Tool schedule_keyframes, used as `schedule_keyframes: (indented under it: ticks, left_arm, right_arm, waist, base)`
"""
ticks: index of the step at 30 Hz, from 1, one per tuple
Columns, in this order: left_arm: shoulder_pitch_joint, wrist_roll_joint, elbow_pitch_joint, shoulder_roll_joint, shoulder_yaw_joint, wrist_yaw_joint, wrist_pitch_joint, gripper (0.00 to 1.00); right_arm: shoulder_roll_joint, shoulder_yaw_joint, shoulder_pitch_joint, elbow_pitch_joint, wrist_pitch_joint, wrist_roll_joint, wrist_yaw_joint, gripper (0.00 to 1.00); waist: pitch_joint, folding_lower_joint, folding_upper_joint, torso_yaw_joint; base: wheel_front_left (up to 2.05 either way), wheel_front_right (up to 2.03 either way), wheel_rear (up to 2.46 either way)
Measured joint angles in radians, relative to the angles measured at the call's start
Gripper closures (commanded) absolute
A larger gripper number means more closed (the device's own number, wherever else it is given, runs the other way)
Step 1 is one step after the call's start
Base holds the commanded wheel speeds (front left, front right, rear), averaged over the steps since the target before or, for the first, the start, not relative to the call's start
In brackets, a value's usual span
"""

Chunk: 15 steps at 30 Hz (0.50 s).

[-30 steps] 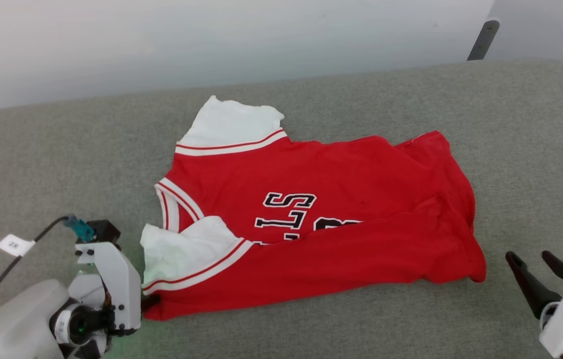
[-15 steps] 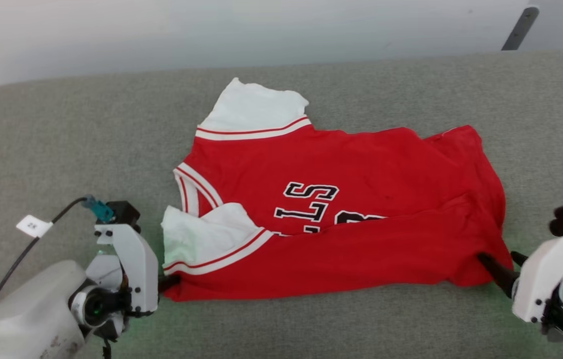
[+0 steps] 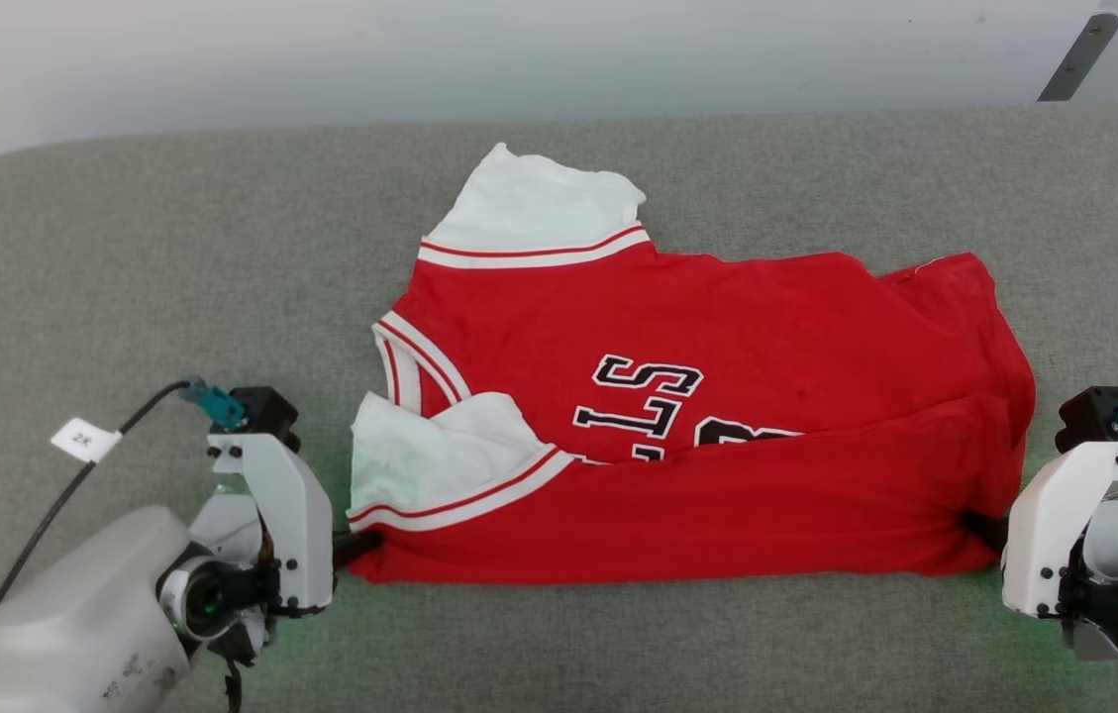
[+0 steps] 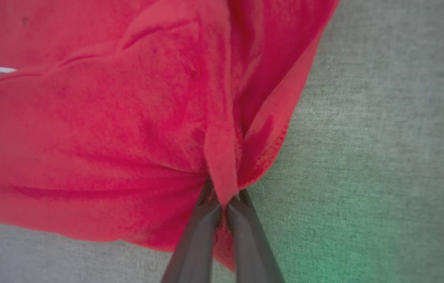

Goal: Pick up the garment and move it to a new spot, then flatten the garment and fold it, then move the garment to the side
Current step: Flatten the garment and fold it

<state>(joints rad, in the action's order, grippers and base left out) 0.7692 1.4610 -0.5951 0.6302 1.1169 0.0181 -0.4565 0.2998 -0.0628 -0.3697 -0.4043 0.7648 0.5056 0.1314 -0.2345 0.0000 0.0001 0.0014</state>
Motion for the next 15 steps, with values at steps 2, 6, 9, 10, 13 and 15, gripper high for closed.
schedule_keyframes:
  ticks: [2, 6, 9, 10, 13, 15]
  left_arm:
    - [0.0, 0.0, -0.002, 0.0, -0.001, 0.005, 0.001, 1.0]
    - [-0.003, 0.003, 0.004, 0.005, -0.001, 0.007, -0.005, 1.0]
    - [-0.009, 0.007, 0.024, 0.02, 0.0, -0.007, -0.014, 1.0]
    - [-0.012, 0.008, 0.034, 0.027, -0.001, -0.011, -0.015, 1.0]
    - [-0.028, 0.012, 0.08, 0.053, 0.004, -0.04, -0.028, 1.0]
    - [-0.051, 0.012, 0.121, 0.076, 0.012, -0.061, -0.041, 1.0]
  right_arm:
    - [0.005, -0.008, -0.005, -0.01, -0.008, 0.015, 0.0, 1.0]
    - [0.028, -0.029, -0.008, -0.012, -0.008, 0.042, 0.0, 1.0]
    - [0.043, -0.042, -0.003, -0.002, -0.007, 0.061, 0.0, 1.0]
    - [0.049, -0.045, 0.001, 0.003, -0.007, 0.066, 0.0, 1.0]
    - [0.071, -0.055, 0.026, 0.026, 0.002, 0.087, 0.0, 1.0]
    - [0.091, -0.064, 0.049, 0.041, 0.01, 0.095, 0.0, 1.0]
  waist:
    - [0.001, 0.0, 0.0, 0.001]
    - [0.009, -0.0001, 0.0, 0.001]
    - [0.022, 0.0, 0.0, 0.001]
    - [0.027, -0.0001, 0.0, 0.001]
    - [0.044, 0.0, 0.0, 0.002]
    - [0.058, -0.0001, 0.0, 0.002]
  base:
    - [0.0, 0.0, 0.0]
    - [0.0, 0.0, 0.0]
    - [0.0, 0.0, 0.0]
    - [0.0, 0.0, 0.0]
    - [0.0, 0.0, 0.0]
    - [0.0, 0.0, 0.0]
